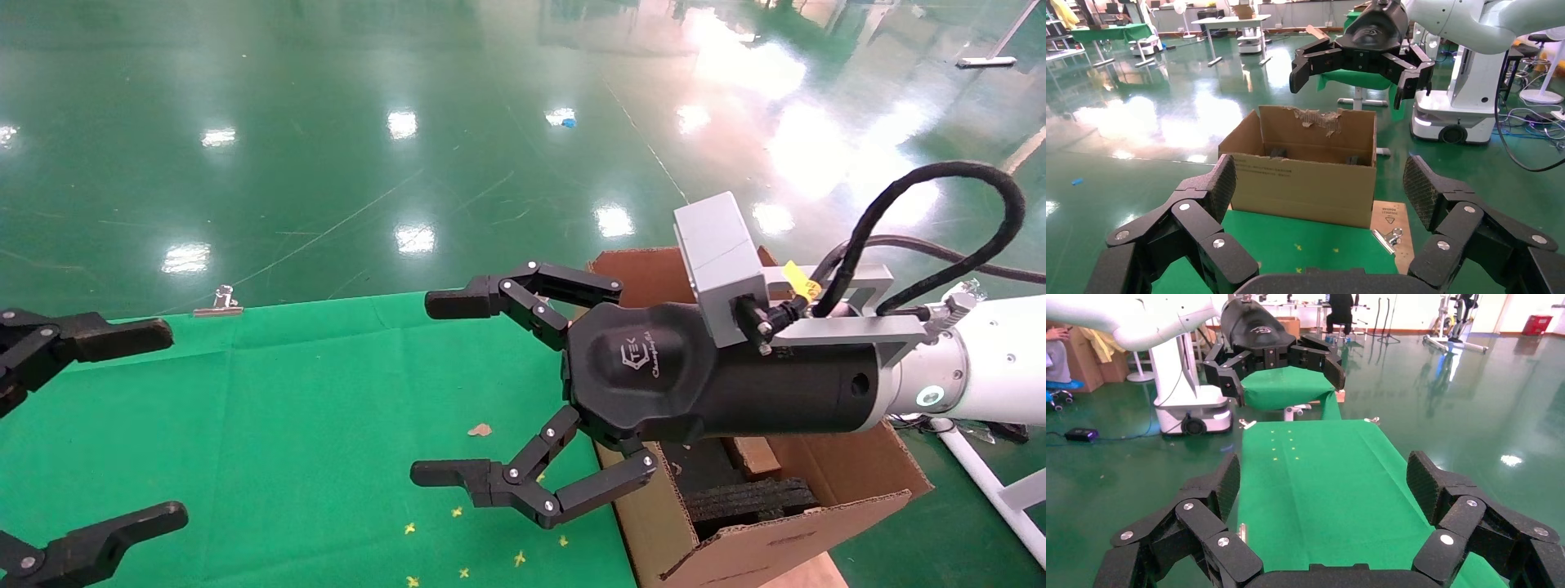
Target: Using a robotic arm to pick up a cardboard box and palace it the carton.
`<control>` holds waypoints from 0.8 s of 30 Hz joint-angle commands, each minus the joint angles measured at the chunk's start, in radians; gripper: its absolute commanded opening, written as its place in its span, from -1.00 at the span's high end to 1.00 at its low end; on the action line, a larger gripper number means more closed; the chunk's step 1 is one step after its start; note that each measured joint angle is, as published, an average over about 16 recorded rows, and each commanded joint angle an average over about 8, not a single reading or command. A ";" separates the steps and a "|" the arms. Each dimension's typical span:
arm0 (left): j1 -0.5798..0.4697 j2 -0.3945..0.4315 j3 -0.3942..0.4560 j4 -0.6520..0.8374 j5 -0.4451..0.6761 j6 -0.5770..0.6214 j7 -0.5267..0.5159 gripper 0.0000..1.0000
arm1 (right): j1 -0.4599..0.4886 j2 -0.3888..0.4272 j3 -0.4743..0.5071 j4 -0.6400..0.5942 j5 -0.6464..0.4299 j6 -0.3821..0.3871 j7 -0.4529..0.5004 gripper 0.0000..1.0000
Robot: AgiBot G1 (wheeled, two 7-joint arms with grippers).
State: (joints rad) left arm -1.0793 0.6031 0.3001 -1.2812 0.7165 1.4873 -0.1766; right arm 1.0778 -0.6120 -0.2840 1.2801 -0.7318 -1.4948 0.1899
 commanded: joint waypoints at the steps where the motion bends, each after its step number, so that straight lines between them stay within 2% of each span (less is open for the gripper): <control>1: 0.000 0.000 0.000 0.000 0.000 0.000 0.000 -1.00 | 0.000 0.000 0.000 0.000 0.000 0.000 0.000 -1.00; 24: 0.000 0.000 0.000 0.000 0.000 0.000 0.000 -1.00 | 0.001 0.000 -0.002 -0.002 -0.001 0.000 0.000 -1.00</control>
State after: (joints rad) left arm -1.0793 0.6031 0.3000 -1.2813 0.7167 1.4873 -0.1767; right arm 1.0793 -0.6125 -0.2857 1.2785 -0.7328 -1.4944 0.1902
